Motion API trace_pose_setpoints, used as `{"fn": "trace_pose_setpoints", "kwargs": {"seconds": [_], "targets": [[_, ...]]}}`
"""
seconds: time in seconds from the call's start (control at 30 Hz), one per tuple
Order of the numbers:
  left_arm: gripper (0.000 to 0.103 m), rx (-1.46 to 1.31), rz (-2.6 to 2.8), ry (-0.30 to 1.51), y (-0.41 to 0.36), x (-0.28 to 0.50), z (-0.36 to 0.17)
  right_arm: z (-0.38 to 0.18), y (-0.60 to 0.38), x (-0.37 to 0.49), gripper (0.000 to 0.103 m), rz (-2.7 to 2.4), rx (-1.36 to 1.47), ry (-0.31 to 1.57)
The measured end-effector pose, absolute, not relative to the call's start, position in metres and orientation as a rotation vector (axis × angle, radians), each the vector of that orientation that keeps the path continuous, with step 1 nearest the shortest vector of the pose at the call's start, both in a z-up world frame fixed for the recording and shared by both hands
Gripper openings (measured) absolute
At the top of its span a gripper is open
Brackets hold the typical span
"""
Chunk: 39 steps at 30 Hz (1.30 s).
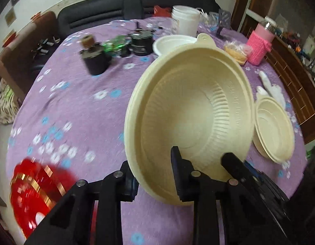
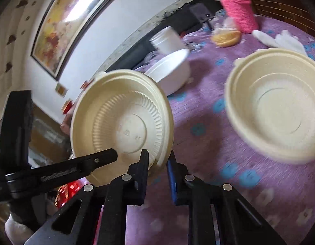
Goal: Organize plates and bowls
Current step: 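Carry the cream bowl onto the red stack and release it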
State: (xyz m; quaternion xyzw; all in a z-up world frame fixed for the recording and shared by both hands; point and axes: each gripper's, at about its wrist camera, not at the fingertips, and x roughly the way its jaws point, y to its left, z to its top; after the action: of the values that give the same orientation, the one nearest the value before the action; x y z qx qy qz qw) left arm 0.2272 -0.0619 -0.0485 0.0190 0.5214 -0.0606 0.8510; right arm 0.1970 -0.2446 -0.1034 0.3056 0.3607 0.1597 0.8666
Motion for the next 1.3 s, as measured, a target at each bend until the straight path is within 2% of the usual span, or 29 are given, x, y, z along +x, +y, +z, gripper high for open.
{"fn": "trace_pose_setpoints", "kwargs": {"seconds": [0.23, 0.47, 0.77, 1.13, 1.3], "targets": [[0.027, -0.049, -0.127, 1.046, -0.006, 0.162, -0.018, -0.073, -0.205, 0.160, 0.020, 0.432, 0.580, 0.758], [0.027, -0.170, -0.066, 1.036, 0.063, 0.111, -0.013, -0.033, -0.135, 0.135, 0.020, 0.561, 0.445, 0.744], [0.027, -0.249, 0.016, 1.052, 0.125, 0.081, -0.030, -0.047, -0.066, 0.124, 0.020, 0.616, 0.335, 0.831], [0.028, -0.308, 0.044, 1.085, 0.154, 0.080, -0.057, -0.062, -0.029, 0.123, 0.020, 0.595, 0.233, 0.885], [0.032, -0.308, 0.057, 1.072, 0.161, 0.078, -0.059, -0.063, -0.021, 0.121, 0.020, 0.593, 0.210, 0.892]]}}
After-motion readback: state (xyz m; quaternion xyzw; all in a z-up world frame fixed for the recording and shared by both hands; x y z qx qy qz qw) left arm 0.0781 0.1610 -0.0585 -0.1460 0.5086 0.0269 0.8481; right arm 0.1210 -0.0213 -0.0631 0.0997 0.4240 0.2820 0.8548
